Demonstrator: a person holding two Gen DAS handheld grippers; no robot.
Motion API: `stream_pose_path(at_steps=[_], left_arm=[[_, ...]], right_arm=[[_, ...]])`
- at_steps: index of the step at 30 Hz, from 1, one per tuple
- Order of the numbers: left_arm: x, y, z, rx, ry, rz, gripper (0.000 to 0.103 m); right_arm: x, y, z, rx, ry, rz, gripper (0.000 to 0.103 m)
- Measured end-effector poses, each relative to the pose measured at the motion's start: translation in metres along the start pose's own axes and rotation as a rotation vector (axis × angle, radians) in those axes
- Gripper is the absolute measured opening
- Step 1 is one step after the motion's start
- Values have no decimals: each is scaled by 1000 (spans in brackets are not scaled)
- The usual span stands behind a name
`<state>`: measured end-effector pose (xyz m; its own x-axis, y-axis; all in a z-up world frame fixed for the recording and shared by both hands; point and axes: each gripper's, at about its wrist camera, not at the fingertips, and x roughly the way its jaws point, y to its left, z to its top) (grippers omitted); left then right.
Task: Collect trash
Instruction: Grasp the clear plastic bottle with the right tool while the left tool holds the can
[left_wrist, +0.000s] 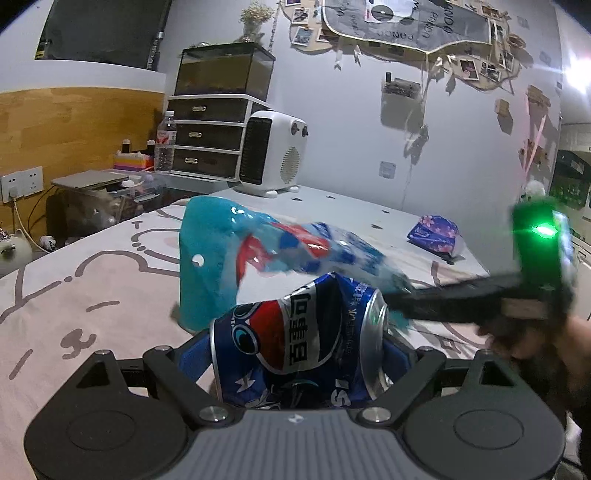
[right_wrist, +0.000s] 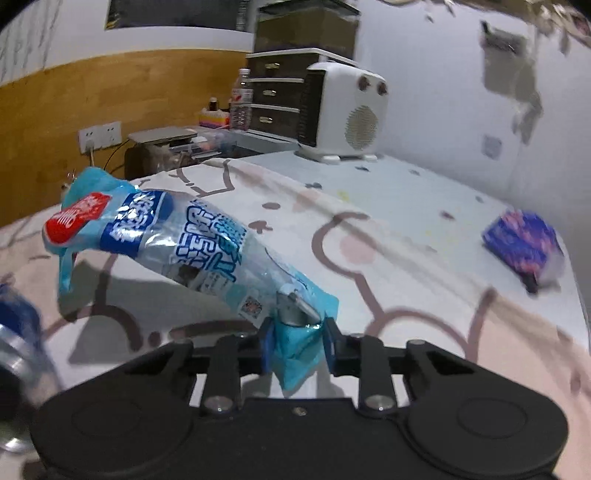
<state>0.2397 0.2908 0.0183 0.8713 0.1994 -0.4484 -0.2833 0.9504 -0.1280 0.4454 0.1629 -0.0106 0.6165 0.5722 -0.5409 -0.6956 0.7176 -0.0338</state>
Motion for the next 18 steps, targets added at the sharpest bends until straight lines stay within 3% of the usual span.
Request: stream_pose_path(at_steps=[7, 18], left_arm=[[-2, -4, 2, -1, -19, -41, 90], [-8, -29, -6, 61, -27, -181, 90]], right_arm=[[-60, 2, -20, 63, 67, -18, 26], [-164, 5, -57, 128, 147, -13, 32]])
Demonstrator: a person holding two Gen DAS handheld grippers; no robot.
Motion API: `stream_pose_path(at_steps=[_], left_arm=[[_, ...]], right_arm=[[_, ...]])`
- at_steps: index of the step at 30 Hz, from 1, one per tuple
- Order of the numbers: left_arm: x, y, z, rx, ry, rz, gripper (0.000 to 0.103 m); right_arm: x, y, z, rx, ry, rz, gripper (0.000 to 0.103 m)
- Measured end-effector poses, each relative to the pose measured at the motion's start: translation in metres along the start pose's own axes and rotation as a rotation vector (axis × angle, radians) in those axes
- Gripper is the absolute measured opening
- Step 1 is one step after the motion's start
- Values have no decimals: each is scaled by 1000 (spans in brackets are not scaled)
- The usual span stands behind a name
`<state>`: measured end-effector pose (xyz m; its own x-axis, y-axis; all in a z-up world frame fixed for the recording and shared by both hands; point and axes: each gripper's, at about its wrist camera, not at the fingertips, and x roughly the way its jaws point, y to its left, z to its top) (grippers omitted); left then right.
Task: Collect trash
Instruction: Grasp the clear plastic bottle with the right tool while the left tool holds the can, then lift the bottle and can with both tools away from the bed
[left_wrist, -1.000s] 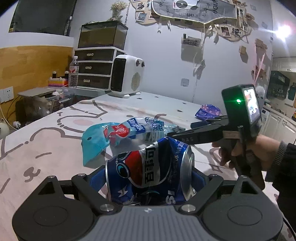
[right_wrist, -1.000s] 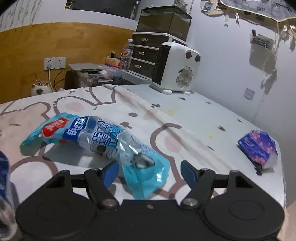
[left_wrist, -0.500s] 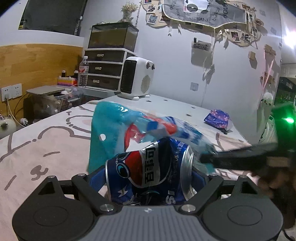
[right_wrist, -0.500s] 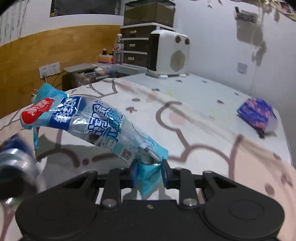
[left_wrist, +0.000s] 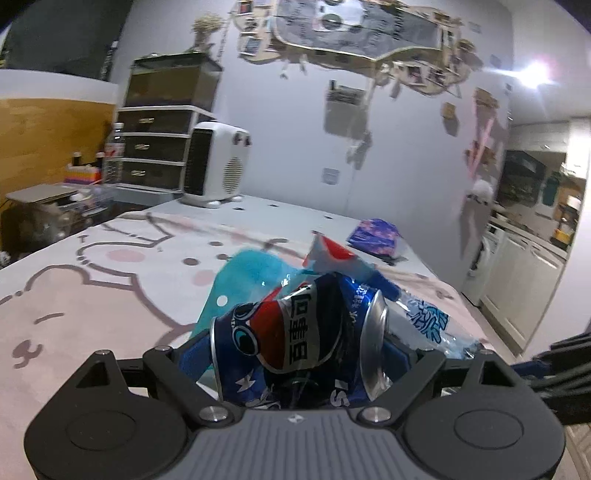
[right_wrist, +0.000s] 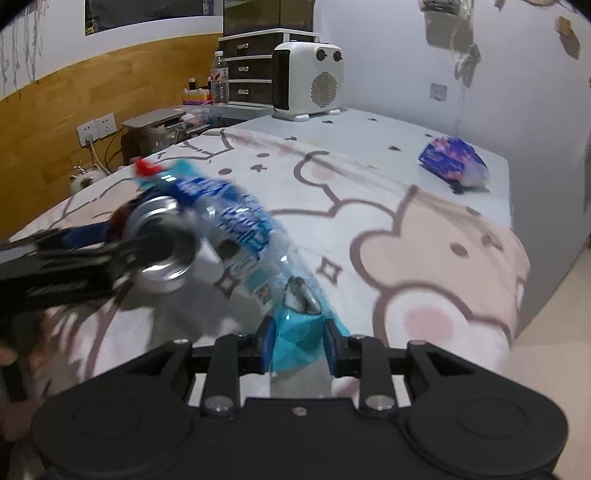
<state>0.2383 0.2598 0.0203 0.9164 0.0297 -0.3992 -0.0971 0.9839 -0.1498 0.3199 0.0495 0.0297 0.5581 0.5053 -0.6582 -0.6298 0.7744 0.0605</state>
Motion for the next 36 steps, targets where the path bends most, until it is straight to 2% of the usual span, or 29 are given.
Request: stream_pose_path(at_steps=[3, 7, 9, 11, 14, 16, 19, 22, 25, 28, 30, 31, 33, 35, 36], left_arm=[[2, -7, -3, 27, 16, -14, 90], [3, -7, -4, 32, 31, 2, 90], [2, -3, -4, 23, 36, 23, 90], [2, 0, -3, 14, 40, 47, 90], [1, 5, -1, -3, 42, 67, 90], [0, 7, 0, -9, 42, 68, 90], [1, 6, 0, 2, 45, 66, 90], [1, 4, 0, 11, 49, 62, 90], [3, 4, -1, 17, 58, 67, 90], [5, 4, -1, 23, 66, 74, 90], [4, 4, -2, 25, 68, 76, 90], [4, 4, -2, 25, 68, 78, 90], [4, 4, -2, 26, 70, 86, 90], [2, 3, -2, 29, 71, 97, 90], [1, 2, -3, 30, 70, 102, 90]], right_arm=[[-19, 3, -12, 1, 11, 25, 32], [-34, 8, -25, 15, 30, 116, 33], [-40, 9, -28, 19, 12, 130, 45], [-46, 7, -28, 2, -51, 132, 60], [-43, 0, -24, -16, -128, 90, 77], [-30, -6, -20, 11, -127, 69, 79], [-10, -18, -16, 123, -112, 121, 85], [11, -23, -14, 189, -120, 116, 90], [31, -26, -14, 215, -100, 101, 90], [41, -29, -16, 227, -91, 86, 85], [44, -28, -17, 226, -85, 103, 77], [46, -27, -19, 228, -76, 109, 67], [45, -24, -22, 222, -84, 123, 57], [41, -20, -25, 213, -92, 115, 41], [39, -19, -27, 211, -92, 113, 37]])
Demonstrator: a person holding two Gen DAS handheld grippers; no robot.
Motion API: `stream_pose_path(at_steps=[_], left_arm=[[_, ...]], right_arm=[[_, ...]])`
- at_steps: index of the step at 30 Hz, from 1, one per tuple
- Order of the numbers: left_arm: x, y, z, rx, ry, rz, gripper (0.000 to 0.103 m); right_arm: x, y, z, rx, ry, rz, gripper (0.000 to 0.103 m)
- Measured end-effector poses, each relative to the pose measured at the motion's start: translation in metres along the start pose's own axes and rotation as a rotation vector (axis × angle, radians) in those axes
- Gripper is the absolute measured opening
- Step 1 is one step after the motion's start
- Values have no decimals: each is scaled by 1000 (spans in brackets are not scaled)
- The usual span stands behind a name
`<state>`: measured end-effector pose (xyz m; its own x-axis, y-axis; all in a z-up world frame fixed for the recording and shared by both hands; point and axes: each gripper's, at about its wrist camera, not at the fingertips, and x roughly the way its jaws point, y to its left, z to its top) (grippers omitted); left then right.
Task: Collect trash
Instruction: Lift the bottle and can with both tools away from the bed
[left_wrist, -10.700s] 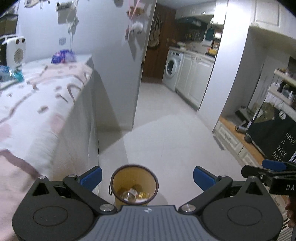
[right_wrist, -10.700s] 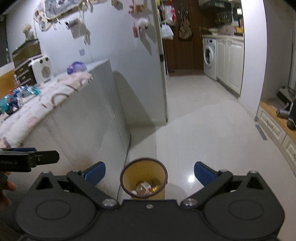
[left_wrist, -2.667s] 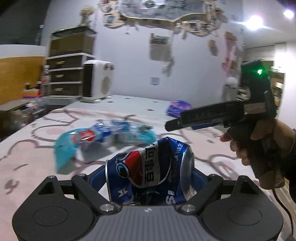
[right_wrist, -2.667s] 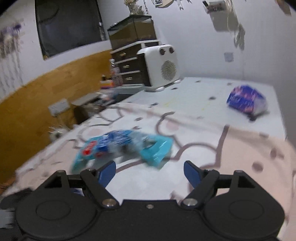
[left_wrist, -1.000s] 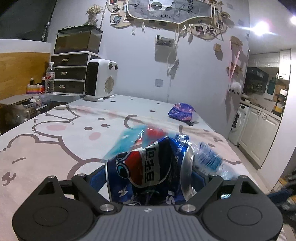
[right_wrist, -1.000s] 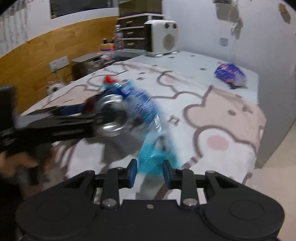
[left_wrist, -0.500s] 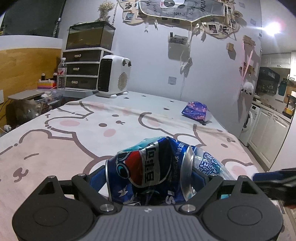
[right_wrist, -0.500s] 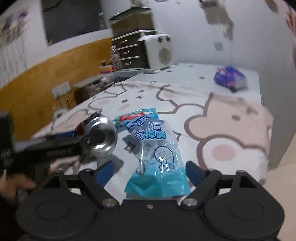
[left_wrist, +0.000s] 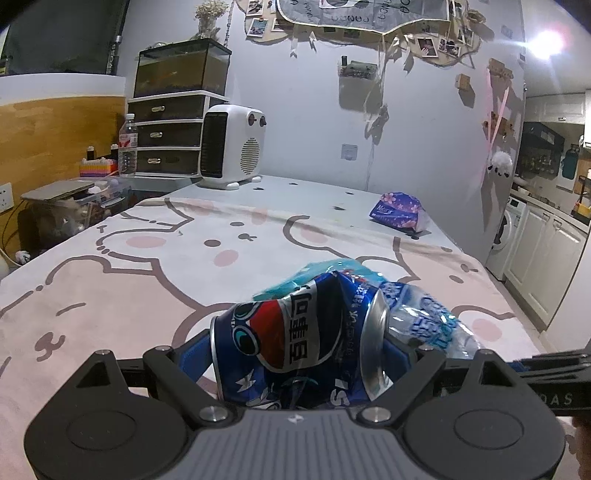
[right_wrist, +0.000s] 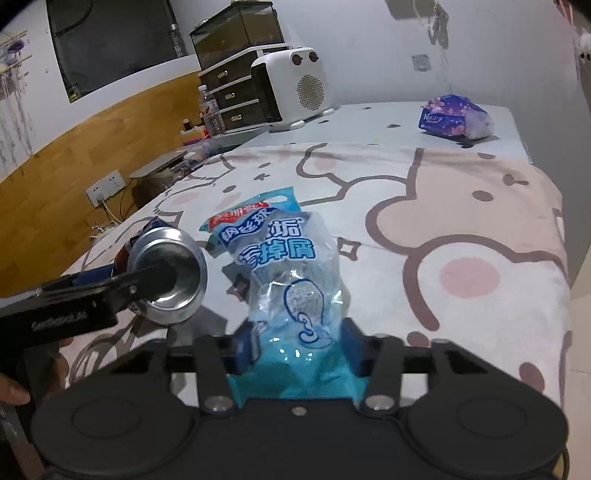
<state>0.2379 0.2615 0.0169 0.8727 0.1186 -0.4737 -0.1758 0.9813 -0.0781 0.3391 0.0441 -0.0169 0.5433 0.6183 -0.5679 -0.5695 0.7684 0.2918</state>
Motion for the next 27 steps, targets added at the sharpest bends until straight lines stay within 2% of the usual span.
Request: stream_pose_path(at_steps=[2, 7, 14, 27], left_arm=[[-3, -1, -2, 0, -2, 10, 90], [-22, -7, -8, -9, -18, 25, 90], [-45, -33, -23, -9, -12, 5, 90], [-105, -116, -43, 44, -55, -69, 90]], right_arm=[[-5, 1, -5, 15, -11, -5, 26], [-25, -2, -15, 62, -57, -33, 21], [-67, -15, -31, 116, -100, -59, 20], [-161, -48, -73, 161, -185, -109, 20]])
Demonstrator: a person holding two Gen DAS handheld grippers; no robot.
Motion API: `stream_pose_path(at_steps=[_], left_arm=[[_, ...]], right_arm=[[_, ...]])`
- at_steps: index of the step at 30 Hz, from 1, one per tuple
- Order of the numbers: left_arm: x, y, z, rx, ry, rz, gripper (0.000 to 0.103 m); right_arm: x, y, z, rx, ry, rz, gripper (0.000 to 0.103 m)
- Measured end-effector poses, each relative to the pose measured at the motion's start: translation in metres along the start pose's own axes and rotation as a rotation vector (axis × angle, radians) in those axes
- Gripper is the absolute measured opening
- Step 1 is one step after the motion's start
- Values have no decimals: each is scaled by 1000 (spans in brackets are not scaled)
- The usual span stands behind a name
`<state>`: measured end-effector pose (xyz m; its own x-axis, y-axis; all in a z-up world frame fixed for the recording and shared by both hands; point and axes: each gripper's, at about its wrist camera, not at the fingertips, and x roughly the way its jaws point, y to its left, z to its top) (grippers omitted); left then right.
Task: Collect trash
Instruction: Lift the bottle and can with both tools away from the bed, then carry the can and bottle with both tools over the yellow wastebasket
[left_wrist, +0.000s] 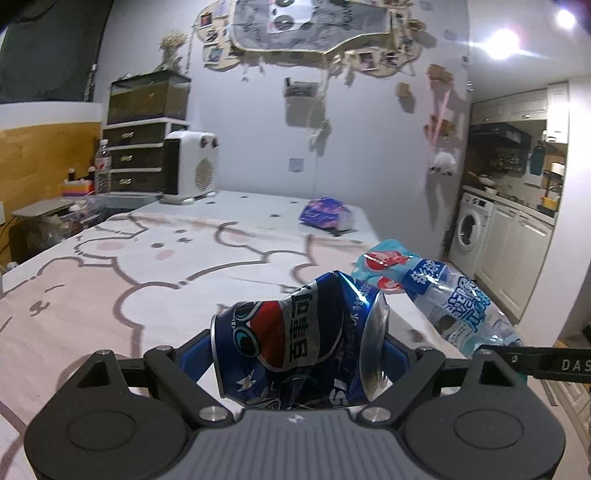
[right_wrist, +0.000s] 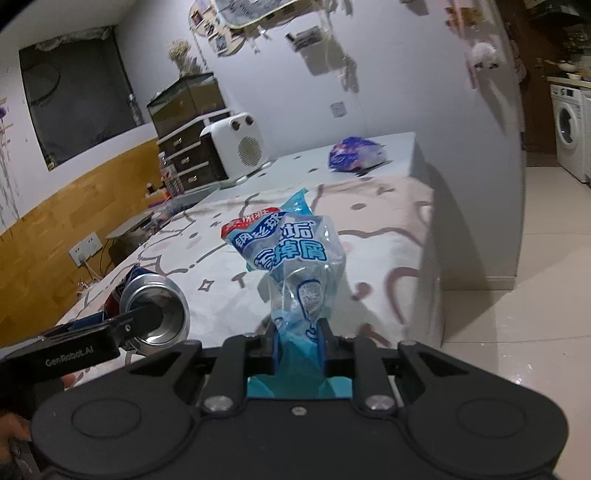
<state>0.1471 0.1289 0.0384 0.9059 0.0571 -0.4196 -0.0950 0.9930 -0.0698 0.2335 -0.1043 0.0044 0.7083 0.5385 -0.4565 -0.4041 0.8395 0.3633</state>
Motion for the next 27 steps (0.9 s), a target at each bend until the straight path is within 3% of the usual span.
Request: stream_pose_path(at_steps=[14, 27], left_arm=[[-43, -96, -9, 53, -47, -93, 90], [-29, -201, -45, 103, 5, -249, 90]], right_arm=[[-96, -57, -18, 42, -107, -43, 19], [-157, -142, -51, 148, -144, -167, 19]])
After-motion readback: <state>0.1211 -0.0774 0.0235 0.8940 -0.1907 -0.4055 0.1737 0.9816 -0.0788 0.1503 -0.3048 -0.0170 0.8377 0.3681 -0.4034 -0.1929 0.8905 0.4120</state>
